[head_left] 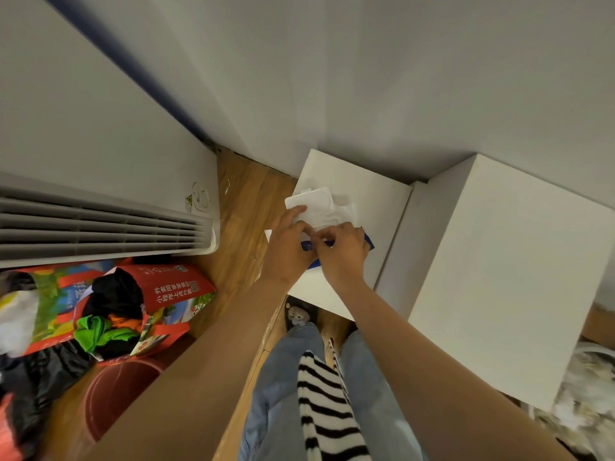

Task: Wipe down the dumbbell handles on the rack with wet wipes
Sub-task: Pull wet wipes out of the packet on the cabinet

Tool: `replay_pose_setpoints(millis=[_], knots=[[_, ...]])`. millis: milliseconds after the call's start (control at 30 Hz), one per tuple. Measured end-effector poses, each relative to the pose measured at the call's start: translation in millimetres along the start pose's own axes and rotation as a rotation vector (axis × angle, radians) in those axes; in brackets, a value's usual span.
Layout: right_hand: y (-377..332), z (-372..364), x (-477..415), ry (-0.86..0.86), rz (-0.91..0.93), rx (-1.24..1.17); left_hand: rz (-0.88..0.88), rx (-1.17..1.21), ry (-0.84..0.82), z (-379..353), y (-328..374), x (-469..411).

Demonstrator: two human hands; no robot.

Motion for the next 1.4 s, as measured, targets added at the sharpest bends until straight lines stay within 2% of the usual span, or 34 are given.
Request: replay_pose_setpoints(millis=[100, 267, 433, 533, 767, 933, 1167, 1233, 1400], knots=[[-7, -4, 4, 0.014, 0.008, -0.113, 0.012, 0.016, -0.007, 5, -1, 2], [1, 3, 6, 0.010, -0.023, -0.307, 0.034, 0.102, 0.071, 15, -3, 11], [12, -2, 0, -0.060, 0.045, -0.012, 0.088, 0.040, 0.142, 21, -8, 20], [11, -6, -1, -0.048, 0.062, 0.060, 0.123, 0.032, 0.171, 23, -15, 21], [2, -12, -1, 0.084, 0.157, 0.334, 0.081, 0.014, 0.137, 24, -19, 24], [-6, -20, -8, 0.079, 0.147, 0.533, 0.076, 0.006, 0.098, 24, -21, 23], [-9, -28, -5, -0.015, 0.252, 0.730, 0.094, 0.000, 0.078, 25, -22, 22], [-7, -27, -4, -0.012, 0.276, 0.699, 0.106, 0.009, 0.084, 25, -21, 22], [-3, -16, -5, 0.014, 0.365, 0.404, 0.101, 0.003, 0.087, 26, -20, 23]])
Point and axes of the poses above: each hand's wrist, its own x-axis away from the middle knuckle, its own z-axis out of the back of the hand, y = z × x, the point moved 6 cm from there along -x, towards the middle knuckle, and after that the axes turned 1 degree about z, right-handed, at the moved point
